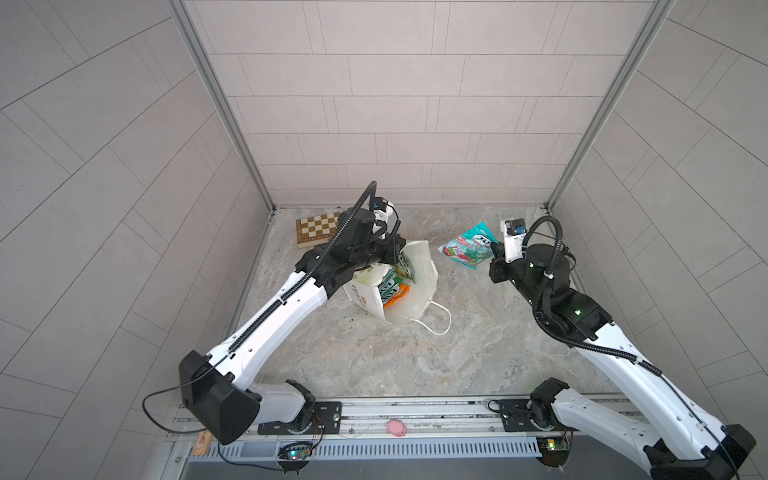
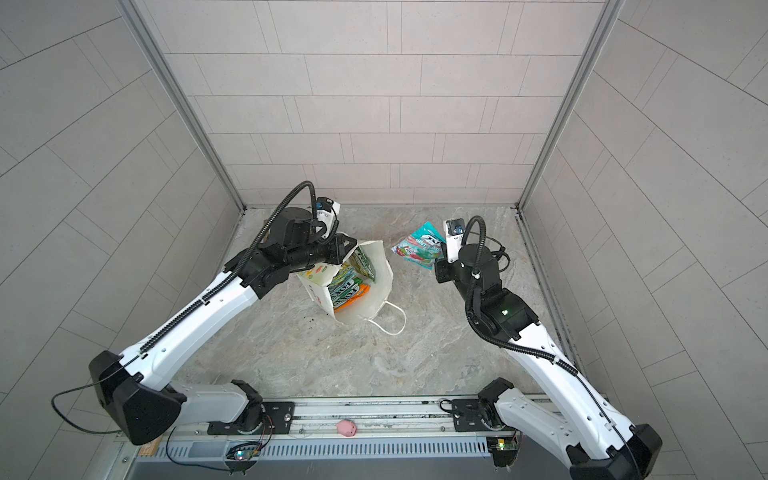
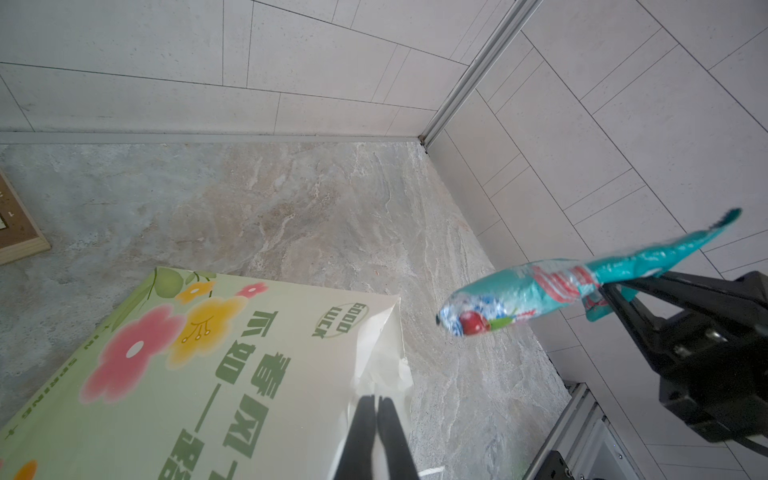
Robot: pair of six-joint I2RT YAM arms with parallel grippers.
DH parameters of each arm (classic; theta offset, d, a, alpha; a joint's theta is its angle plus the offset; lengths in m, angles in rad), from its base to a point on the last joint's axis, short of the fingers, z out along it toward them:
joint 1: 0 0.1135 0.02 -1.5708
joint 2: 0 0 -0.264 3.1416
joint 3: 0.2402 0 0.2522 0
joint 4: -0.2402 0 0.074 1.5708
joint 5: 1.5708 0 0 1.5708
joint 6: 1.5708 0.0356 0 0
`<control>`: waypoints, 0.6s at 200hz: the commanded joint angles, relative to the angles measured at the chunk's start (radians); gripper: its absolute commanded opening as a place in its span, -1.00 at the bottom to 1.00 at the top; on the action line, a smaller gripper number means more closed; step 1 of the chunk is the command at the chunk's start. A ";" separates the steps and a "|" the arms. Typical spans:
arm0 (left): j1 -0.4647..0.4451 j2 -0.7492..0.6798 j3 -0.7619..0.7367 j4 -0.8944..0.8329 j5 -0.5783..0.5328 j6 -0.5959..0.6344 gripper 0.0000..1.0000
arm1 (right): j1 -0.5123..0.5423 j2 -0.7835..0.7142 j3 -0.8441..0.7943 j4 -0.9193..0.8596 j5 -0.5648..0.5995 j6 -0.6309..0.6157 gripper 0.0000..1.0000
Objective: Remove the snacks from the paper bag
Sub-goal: 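Lift the teal packet out of the bag with the right gripper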
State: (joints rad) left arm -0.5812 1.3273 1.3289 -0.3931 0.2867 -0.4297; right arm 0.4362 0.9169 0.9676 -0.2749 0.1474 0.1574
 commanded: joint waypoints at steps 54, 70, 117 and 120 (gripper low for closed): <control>-0.009 -0.030 -0.009 0.028 0.015 0.005 -1.00 | -0.179 0.260 0.034 0.025 -0.257 0.181 -1.00; -0.010 -0.030 -0.009 0.028 0.017 0.003 -1.00 | -0.198 0.346 0.046 0.073 -0.314 0.199 -1.00; -0.012 -0.025 -0.005 0.033 0.020 0.000 -1.00 | -0.277 0.593 0.099 0.229 -0.504 0.291 -1.00; -0.014 -0.024 -0.004 0.034 0.018 0.000 -1.00 | -0.282 0.606 0.104 0.237 -0.517 0.302 -1.00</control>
State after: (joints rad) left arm -0.5858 1.3216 1.3285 -0.3927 0.2920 -0.4297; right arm 0.1898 1.4559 1.0050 -0.1833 -0.2260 0.3771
